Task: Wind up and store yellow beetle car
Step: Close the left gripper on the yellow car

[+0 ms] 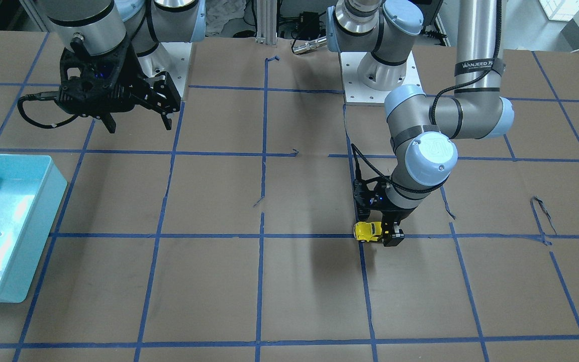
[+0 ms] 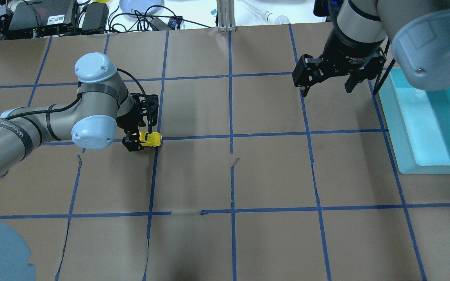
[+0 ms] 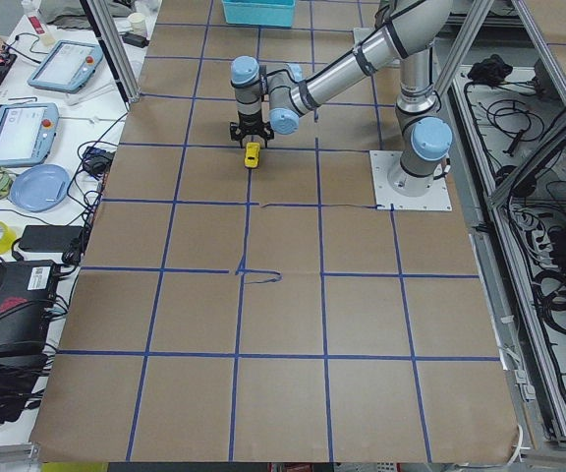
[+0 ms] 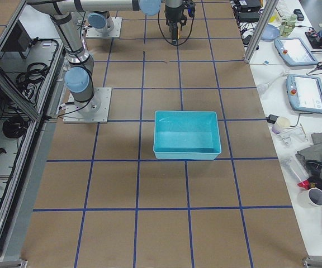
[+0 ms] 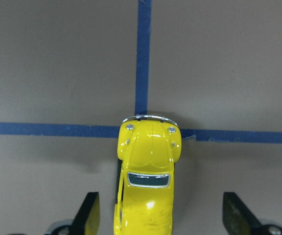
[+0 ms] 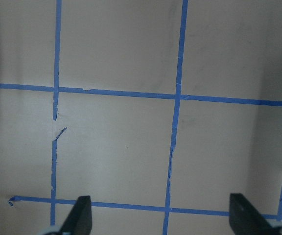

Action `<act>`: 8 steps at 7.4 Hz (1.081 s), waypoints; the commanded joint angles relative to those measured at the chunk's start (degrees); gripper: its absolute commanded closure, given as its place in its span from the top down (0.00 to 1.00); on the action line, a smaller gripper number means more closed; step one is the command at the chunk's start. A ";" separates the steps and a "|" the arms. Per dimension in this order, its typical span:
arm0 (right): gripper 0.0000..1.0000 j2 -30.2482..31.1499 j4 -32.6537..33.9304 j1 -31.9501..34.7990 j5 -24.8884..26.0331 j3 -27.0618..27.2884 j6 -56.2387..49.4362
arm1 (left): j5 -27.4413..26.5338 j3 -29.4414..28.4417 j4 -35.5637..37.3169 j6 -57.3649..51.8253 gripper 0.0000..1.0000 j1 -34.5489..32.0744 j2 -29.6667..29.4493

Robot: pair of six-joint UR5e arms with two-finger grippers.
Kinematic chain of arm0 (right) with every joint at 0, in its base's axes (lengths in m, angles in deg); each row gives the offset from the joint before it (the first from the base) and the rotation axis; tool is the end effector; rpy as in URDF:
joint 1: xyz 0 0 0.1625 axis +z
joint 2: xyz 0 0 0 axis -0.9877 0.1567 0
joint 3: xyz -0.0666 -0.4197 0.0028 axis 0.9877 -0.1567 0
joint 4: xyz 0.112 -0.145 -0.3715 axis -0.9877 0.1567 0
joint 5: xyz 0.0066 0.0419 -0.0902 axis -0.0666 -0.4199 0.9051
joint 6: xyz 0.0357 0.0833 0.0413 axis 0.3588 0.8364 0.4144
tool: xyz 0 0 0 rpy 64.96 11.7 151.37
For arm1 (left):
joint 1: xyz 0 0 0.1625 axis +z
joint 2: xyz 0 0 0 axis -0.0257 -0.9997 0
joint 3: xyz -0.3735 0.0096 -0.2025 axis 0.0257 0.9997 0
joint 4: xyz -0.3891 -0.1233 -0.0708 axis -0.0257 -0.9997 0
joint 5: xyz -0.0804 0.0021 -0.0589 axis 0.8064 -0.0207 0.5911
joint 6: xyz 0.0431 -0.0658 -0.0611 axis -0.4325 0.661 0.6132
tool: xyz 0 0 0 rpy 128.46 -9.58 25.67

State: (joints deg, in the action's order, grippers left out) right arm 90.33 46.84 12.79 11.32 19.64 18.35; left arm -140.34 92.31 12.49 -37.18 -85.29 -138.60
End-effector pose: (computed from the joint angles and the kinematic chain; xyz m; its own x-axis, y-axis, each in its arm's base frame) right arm 0.1680 -0.4806 0.4878 -0.9967 -0.0759 -0.0273 -0.0747 0.9963 -0.0415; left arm -0.1011 -0.5470 0.2033 -0.0407 0.9984 0.0384 0.9991 0.0401 0.0142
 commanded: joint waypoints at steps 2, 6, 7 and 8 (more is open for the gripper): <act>1.00 0.00 -0.09 0.00 0.00 0.00 -0.02 | -0.02 -0.07 1.84 -0.15 0.79 0.01 -1.21; 1.00 -0.09 0.00 0.00 0.00 0.00 0.07 | -0.20 -0.59 1.93 -3.58 0.22 0.19 -1.47; 1.00 0.00 0.00 0.00 0.00 -0.08 0.07 | -0.29 -0.59 2.02 -3.66 0.20 0.36 -1.38; 1.00 0.00 0.00 0.09 0.00 -0.08 0.07 | -0.20 -0.42 2.02 -3.75 0.19 1.93 -1.38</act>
State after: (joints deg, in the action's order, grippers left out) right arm 90.30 46.84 12.82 11.32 19.59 18.42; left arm -140.56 91.79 14.47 -40.79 -84.66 -140.03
